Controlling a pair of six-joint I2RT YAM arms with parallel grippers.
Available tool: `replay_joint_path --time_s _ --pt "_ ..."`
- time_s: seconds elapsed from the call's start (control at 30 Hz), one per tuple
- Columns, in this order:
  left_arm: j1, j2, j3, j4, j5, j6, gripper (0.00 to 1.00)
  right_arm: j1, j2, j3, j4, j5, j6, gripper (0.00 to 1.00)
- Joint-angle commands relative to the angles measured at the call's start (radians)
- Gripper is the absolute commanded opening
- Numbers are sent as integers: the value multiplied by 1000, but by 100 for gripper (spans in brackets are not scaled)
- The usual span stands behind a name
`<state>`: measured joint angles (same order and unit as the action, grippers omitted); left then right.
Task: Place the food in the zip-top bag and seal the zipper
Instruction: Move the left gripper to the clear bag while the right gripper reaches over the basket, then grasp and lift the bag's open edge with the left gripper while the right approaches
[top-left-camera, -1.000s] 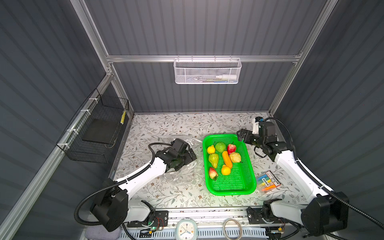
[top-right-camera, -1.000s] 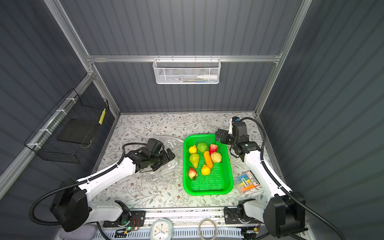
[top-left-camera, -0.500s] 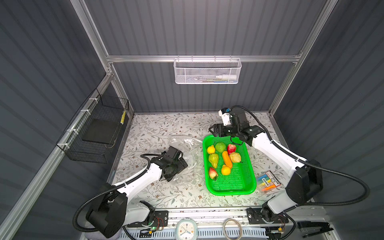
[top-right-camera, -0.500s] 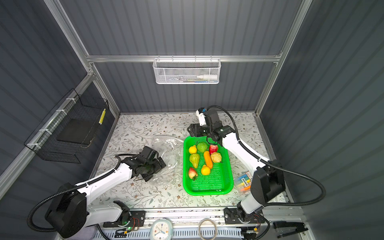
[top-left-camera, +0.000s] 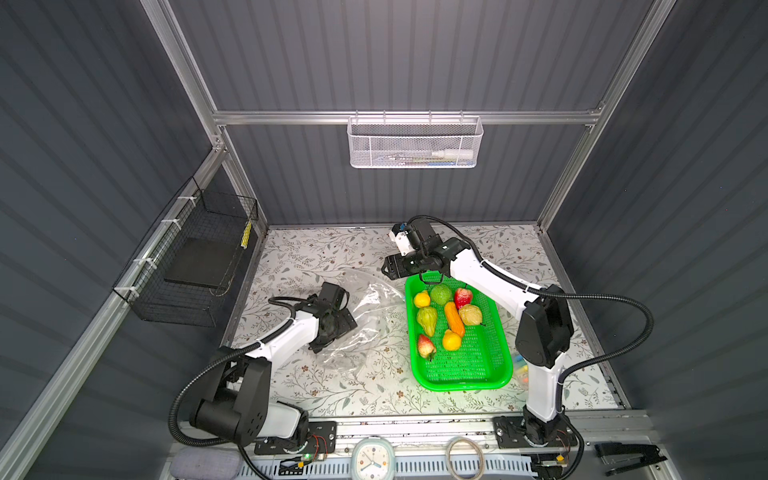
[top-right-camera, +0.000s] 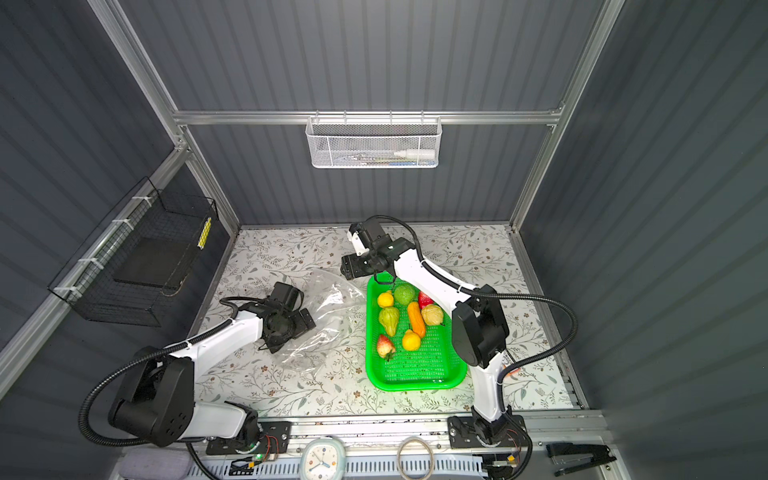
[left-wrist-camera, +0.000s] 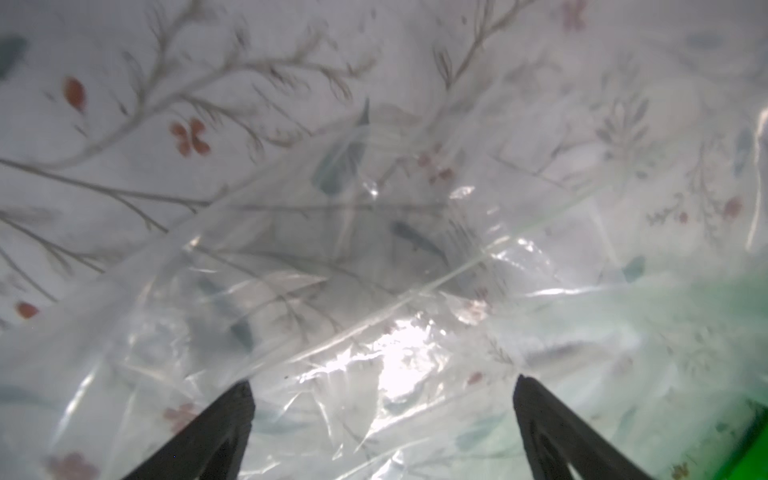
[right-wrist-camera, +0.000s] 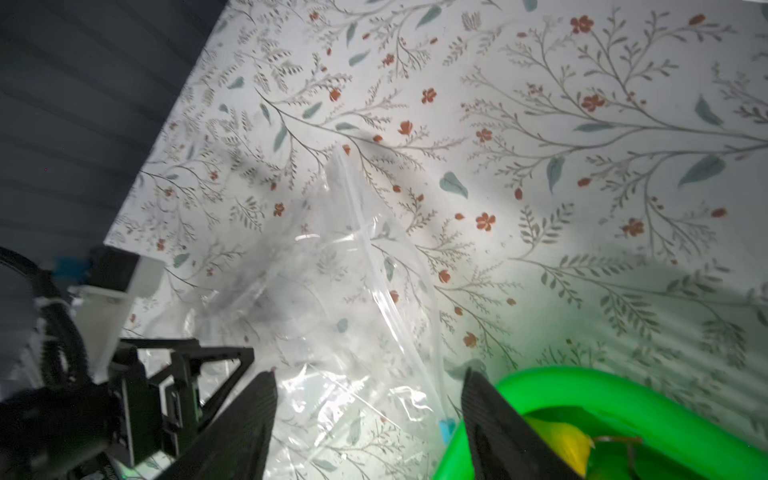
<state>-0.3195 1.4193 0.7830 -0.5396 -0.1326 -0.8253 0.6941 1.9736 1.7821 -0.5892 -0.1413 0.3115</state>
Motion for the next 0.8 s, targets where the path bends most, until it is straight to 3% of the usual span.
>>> replay_joint_path --time_s 0.0,0.23,0.43,0.67,0.77 --pt "79 28 50 -38 -84 144 99 8 -41 0 -132 145 71 73" --pt "203 158 214 -6 -153 343 100 32 -112 -115 -179 211 149 72" --pt "215 203 408 -69 -186 387 99 41 -108 -167 -154 208 214 67" --pt "190 124 451 -100 -7 338 99 52 -43 -152 -140 196 233 59" --pt "131 88 432 -100 4 303 100 54 -21 -160 -129 203 245 55"
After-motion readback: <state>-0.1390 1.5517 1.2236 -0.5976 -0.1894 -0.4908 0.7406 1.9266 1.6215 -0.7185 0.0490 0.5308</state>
